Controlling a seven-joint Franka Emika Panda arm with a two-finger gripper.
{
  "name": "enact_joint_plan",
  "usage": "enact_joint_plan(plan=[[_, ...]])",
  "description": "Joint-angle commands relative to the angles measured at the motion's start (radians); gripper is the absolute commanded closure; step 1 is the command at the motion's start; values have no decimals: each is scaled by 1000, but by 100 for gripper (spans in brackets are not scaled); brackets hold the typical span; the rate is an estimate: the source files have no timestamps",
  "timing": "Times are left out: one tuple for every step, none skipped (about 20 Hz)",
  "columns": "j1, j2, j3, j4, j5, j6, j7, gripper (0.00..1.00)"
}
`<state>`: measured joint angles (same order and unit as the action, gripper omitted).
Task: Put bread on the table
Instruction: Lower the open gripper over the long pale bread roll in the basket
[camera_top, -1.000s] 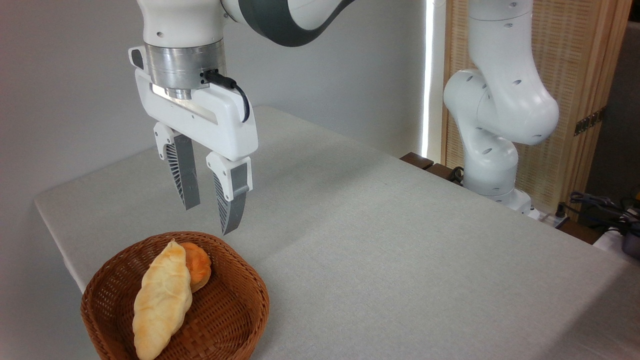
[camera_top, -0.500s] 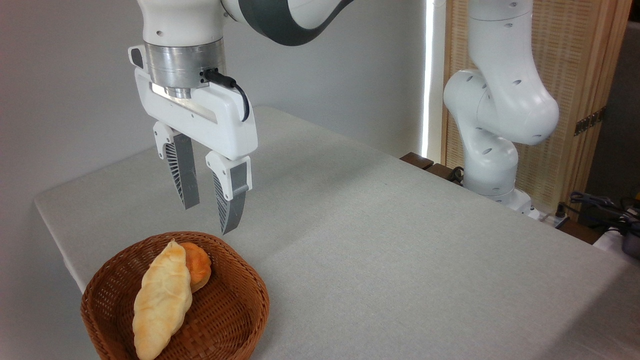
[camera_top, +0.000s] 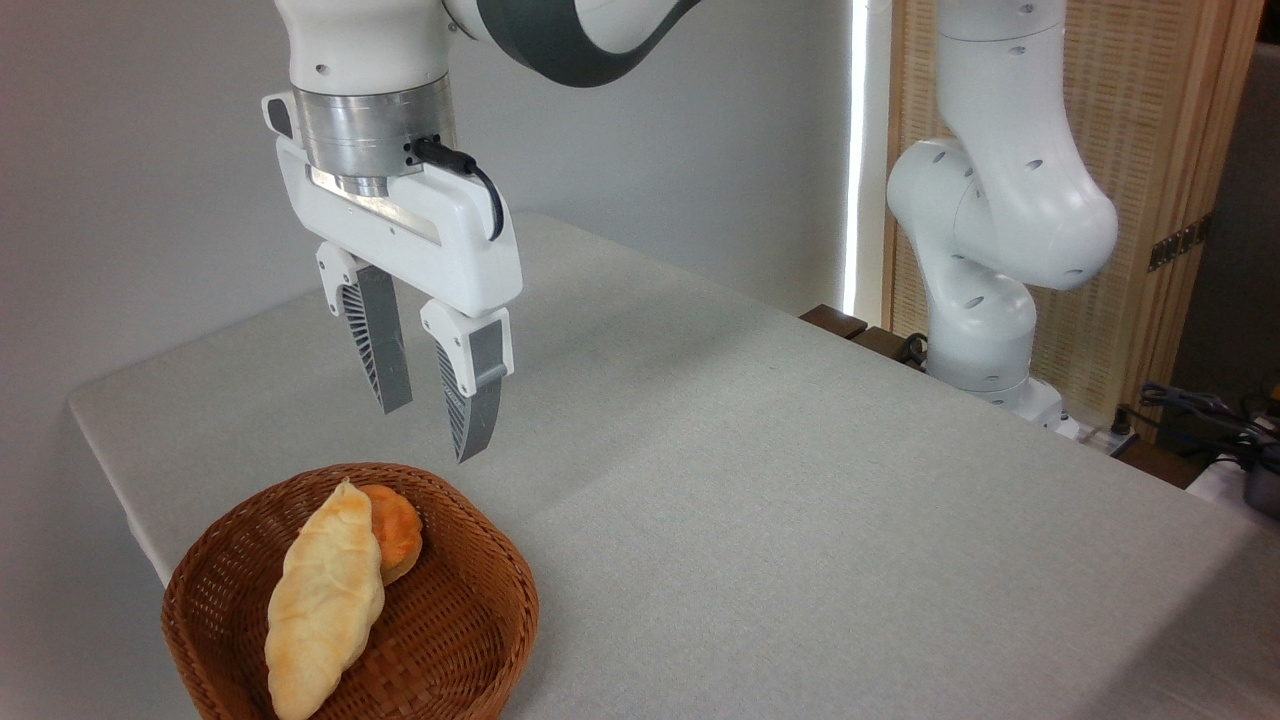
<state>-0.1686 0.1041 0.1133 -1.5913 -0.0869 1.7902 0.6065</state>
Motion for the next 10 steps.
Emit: enact_joint_plan(plan=[[-8,8,2,16,-16,-28,-45,0],[-9,9,2,14,-17,-26,-88,0],[-8,11,2,14,-30,-25,-164,0],[-8,13,3,13,-48,-17,-251,0],[-8,20,3,13,-51,-5,-321,0],[-8,29,3,13,-47,17,-355,0],[-8,35,3,10,-53,53,-369,0],[-8,42,3,7,-54,78,-393,0],[-6,54,3,7,-54,95,-431,0],[-5,66,6,8,-56,113,-471,0]])
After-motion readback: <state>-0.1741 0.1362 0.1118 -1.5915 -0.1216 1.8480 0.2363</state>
